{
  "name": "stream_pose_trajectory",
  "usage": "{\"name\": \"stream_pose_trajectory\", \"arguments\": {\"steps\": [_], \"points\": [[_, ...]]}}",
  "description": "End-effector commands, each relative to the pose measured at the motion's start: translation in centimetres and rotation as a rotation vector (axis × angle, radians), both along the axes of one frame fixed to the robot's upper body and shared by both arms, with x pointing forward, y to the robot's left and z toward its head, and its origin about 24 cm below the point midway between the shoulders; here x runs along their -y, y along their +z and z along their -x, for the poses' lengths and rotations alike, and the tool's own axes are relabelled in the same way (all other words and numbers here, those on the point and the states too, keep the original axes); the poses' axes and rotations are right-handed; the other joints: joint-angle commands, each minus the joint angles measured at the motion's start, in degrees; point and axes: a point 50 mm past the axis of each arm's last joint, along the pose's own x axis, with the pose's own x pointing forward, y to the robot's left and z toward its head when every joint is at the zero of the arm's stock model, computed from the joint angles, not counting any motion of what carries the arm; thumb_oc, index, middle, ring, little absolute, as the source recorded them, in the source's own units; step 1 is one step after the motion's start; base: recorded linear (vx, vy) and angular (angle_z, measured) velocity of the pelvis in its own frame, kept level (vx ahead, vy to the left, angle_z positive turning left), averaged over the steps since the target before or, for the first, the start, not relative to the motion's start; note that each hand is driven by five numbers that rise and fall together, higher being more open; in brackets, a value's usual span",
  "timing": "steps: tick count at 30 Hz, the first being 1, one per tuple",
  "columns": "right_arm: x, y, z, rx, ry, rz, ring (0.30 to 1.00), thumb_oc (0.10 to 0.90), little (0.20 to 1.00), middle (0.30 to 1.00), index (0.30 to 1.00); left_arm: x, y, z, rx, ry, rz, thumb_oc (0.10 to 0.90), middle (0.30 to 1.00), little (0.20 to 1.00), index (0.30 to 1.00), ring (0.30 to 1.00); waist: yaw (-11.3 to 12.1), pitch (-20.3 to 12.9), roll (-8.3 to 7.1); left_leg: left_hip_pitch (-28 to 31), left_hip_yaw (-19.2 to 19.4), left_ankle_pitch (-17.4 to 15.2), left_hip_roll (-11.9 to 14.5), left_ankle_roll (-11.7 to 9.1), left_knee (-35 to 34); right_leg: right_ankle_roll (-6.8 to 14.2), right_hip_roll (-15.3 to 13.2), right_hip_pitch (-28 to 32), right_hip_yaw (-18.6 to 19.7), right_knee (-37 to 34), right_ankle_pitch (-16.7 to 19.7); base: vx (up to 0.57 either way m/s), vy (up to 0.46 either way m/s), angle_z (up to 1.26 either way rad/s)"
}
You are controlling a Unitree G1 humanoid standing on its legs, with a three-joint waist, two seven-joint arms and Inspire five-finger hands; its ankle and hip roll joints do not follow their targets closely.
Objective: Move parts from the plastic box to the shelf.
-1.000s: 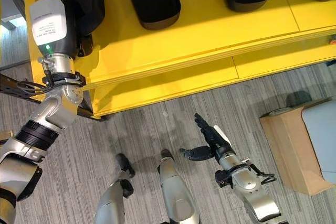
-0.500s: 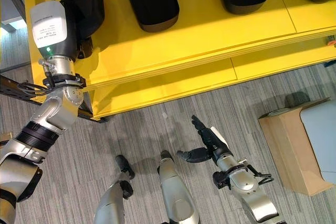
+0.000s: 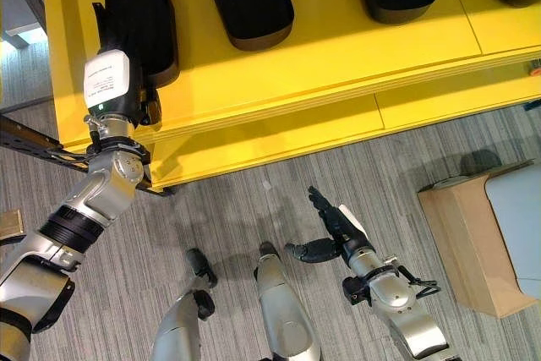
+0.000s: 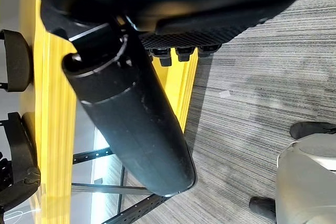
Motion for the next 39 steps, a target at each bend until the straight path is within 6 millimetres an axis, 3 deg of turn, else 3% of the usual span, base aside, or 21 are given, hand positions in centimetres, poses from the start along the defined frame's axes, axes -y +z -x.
{"name": "stream_pose_trajectory", "arguments": {"steps": [1, 39], "points": [[-0.6, 3.7, -1.0, 0.19, 0.045, -0.038, 1.0, 0.9, 1.0, 1.0, 1.0, -1.7, 0.8, -0.2, -0.03, 0.038, -0.066, 0.9, 1.0, 1.0, 1.0, 1.0, -2.4, 0.8, -1.93, 3.0, -1.2, -9.8, 1.1, -0.4, 4.7, -0.7, -1.2, 1.6, -4.3, -3.5, 0.1, 0.0, 0.0, 0.0], [-0.7, 3.6, -0.8, 0.176, 0.071, -0.03, 1.0, 0.9, 1.0, 1.0, 1.0, -2.1, 5.1, -0.8, 0.121, 0.093, -0.06, 0.9, 1.0, 1.0, 1.0, 1.0, -3.7, 0.0, -2.2, 3.7, -0.3, -10.4, 1.5, -0.3, 4.9, -0.8, -0.9, 1.7, -3.4, -2.9, -0.3, 0.0, 0.0, -0.01]]}}
